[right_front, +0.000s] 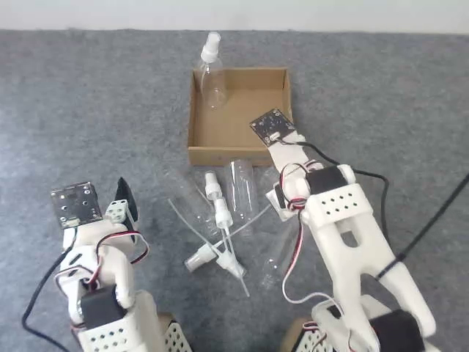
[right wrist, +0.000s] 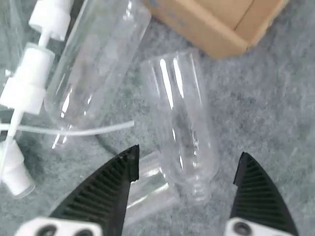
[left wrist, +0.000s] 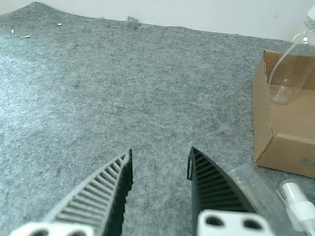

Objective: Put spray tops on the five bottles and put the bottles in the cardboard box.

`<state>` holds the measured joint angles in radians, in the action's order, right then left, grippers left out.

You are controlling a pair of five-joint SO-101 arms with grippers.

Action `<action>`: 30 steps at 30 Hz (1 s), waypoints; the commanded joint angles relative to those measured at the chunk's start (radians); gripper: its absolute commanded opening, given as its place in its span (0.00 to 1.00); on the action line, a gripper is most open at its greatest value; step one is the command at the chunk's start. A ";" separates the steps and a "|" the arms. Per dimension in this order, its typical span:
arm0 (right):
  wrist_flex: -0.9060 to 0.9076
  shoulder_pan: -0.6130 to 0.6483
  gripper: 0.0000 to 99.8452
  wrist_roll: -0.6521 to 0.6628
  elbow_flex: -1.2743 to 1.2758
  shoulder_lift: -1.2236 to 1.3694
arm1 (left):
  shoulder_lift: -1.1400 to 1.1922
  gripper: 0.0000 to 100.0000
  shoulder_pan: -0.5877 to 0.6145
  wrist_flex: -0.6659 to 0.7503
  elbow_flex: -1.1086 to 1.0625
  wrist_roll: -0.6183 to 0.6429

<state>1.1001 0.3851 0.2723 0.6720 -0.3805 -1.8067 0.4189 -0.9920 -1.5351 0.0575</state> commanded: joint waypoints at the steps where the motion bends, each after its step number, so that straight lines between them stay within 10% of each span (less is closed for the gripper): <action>1: -0.053 -0.010 0.27 0.071 -0.012 0.071 | -0.008 0.17 0.008 -0.005 0.007 0.003; 30: -0.085 -0.116 0.19 0.356 -0.011 0.234 | -0.008 0.17 0.008 -0.006 0.005 0.002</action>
<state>1.0296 0.2716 0.6053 0.6720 -0.1366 -1.8067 0.4189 -0.9920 -1.5351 0.0575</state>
